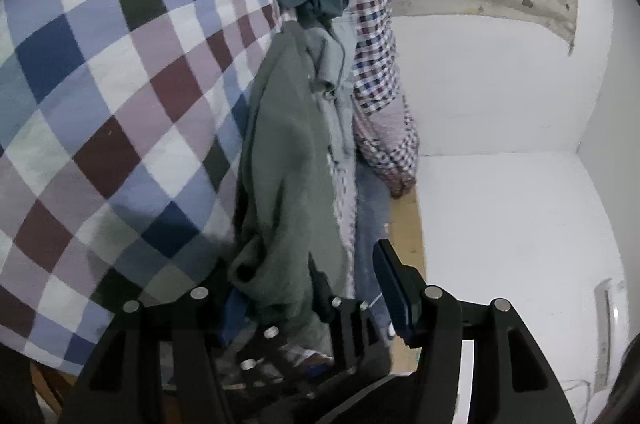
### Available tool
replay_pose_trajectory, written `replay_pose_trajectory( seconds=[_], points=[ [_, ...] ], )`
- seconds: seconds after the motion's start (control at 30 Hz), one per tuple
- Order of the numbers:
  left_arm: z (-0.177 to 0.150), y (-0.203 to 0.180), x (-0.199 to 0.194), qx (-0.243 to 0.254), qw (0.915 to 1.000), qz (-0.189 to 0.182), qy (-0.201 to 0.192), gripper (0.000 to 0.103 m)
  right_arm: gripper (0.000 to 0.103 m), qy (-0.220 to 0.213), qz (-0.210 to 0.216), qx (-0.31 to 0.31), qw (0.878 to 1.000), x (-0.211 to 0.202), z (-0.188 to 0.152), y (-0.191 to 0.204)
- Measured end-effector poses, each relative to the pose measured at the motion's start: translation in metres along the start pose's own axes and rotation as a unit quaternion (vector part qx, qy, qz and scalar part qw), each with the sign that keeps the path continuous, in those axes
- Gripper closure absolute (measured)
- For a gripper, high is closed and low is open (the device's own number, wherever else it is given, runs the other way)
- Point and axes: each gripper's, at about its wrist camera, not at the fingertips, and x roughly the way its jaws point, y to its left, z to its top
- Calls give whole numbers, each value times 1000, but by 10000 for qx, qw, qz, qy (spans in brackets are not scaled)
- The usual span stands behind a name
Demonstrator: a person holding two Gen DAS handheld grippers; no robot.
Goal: Fold clothes
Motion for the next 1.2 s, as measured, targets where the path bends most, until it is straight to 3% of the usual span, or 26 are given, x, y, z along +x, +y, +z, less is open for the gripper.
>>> replay_pose_trajectory(
  seconds=[0.07, 0.13, 0.53, 0.6, 0.63, 0.67, 0.73, 0.83, 0.87, 1.03, 1.2],
  points=[
    [-3, -1, 2, 98, 9999, 136, 6, 41, 88, -36, 6, 41, 10000, -1, 2, -5],
    [-7, -3, 5, 177, 9996, 239, -6, 41, 90, -84, 8, 80, 9999, -4, 4, -10],
    [2, -12, 32, 304, 9984, 181, -441, 41, 92, -264, -5, 196, 9995, -16, 9, -21],
    [4, -12, 33, 306, 9982, 240, -466, 54, 92, -279, -24, 180, 9994, -15, 9, -20],
    [5, -12, 33, 316, 9979, 312, -473, 72, 92, -283, -40, 171, 9994, -15, 8, -19],
    [5, -12, 33, 335, 9973, 439, -489, 88, 89, -292, -104, 143, 9994, -15, 8, -18],
    [6, -11, 32, 315, 9966, 567, -502, 88, 84, -298, -191, 66, 9994, -16, 6, -17],
    [6, -16, 33, 380, 9965, 549, -493, 90, 52, -251, -543, -70, 9982, -17, -5, -16],
    [7, -18, 33, 398, 9968, 493, -487, 90, 46, -195, -658, -74, 9976, -17, -12, -18],
    [12, -25, 31, 331, 9980, 180, -510, 91, 45, 447, -1110, -44, 9928, 1, -54, -38],
    [16, -30, 35, 219, 9984, 8, -512, 92, 42, 1021, -1621, 233, 9812, 3, -104, -84]
  ],
)
